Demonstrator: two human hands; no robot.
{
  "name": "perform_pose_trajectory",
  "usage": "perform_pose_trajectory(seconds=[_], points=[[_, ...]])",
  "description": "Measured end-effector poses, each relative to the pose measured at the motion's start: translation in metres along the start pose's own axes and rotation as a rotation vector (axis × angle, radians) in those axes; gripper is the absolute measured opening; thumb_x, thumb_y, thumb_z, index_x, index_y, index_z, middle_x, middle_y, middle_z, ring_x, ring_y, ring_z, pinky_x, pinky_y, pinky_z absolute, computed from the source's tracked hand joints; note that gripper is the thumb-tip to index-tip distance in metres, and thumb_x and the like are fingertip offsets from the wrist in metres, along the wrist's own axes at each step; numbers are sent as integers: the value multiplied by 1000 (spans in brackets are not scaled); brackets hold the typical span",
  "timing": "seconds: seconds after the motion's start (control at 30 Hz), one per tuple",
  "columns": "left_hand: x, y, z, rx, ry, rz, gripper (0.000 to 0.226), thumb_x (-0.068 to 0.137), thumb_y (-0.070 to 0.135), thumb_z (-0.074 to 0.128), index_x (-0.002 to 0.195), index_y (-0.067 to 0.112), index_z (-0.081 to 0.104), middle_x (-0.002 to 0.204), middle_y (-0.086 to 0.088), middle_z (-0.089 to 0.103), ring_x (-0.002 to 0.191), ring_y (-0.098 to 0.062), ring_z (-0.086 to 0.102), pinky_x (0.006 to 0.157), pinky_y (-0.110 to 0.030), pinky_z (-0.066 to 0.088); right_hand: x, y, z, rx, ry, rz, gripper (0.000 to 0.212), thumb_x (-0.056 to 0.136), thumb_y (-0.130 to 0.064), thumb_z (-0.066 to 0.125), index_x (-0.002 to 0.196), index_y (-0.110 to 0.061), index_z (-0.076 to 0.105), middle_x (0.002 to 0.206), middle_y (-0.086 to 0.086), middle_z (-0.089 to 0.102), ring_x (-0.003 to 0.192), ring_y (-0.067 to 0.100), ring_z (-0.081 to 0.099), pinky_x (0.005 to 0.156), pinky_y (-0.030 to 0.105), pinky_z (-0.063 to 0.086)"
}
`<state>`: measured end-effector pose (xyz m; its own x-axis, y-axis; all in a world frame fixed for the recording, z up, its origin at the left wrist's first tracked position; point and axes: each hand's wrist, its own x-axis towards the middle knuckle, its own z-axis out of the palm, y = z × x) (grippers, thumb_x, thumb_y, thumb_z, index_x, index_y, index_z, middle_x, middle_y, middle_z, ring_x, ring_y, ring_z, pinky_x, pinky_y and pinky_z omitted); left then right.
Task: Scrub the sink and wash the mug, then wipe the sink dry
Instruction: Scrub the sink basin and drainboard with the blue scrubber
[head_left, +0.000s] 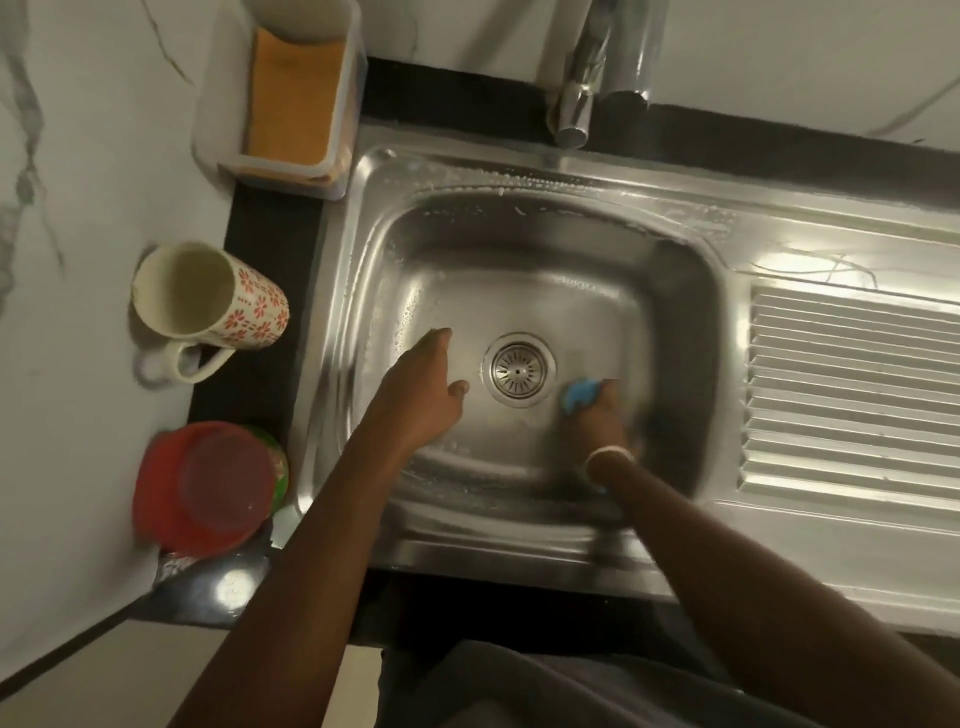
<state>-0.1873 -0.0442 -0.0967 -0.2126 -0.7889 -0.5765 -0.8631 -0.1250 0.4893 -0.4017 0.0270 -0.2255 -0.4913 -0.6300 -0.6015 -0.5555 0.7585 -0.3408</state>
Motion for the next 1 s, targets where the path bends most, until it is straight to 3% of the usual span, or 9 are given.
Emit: perform_pose_trajectory(seconds=[0.1,0.2,0.3,0.37,0.43,0.57,0.73,0.87,1.0], points=[[-4,4,5,-3,-5,18,69,97,26,57,153,13,19,156,-8,31,140,-25,35,111,-33,31,-14,-5,30,-64,-270,-158,46,101,-16,46,141,-9,26,116,26,64,101,41,64,74,32,43],[-11,-2,11,2,0,5,69,97,27,56,153,14,18,157,-8,29,140,-24,34,112,-34,31,24,-10,9,-78,-144,-179,49,100,-18,49,142,-10,26,116,27,64,103,44,63,78,35,43],[-22,-11,14,20,-5,-18,69,97,27,56,153,12,18,156,-8,30,140,-24,35,110,-33,31,78,-26,-26,89,21,-138,60,97,-12,54,149,-9,24,128,24,56,116,38,58,96,39,44],[-29,-17,15,25,-3,-31,69,97,27,56,153,11,20,155,-9,31,139,-25,35,110,-33,31,97,-33,-34,147,18,-52,66,100,-15,52,155,-14,16,141,20,49,125,33,52,106,38,39],[-36,-22,15,17,-3,-57,69,97,28,56,153,12,19,157,-8,28,141,-24,33,111,-33,29,88,-29,-33,138,-44,21,67,103,-20,48,157,-18,8,144,17,46,120,31,53,101,36,41],[-40,-24,10,-15,19,-62,68,98,28,54,154,13,18,158,-7,25,143,-24,30,114,-35,27,28,6,-21,-268,-162,-89,61,102,-18,46,152,-1,16,135,24,53,117,39,57,85,34,40],[-38,-17,11,-5,31,-58,66,98,26,53,153,13,18,157,-8,28,141,-25,34,111,-35,30,-26,-25,44,-499,-535,-538,56,102,-29,49,148,-18,19,116,21,66,98,36,67,81,39,50],[-46,-12,15,7,76,-42,65,97,23,55,152,15,22,152,-8,36,135,-25,42,104,-32,36,-24,-58,56,-599,-513,-700,52,99,-20,49,143,-16,22,99,20,68,73,31,63,62,35,44],[-60,-20,19,-10,44,-71,66,98,26,54,153,14,20,156,-9,31,139,-26,36,110,-34,31,-9,0,2,-844,-561,-705,55,104,-39,40,152,-23,19,123,21,63,103,36,65,83,36,47]])
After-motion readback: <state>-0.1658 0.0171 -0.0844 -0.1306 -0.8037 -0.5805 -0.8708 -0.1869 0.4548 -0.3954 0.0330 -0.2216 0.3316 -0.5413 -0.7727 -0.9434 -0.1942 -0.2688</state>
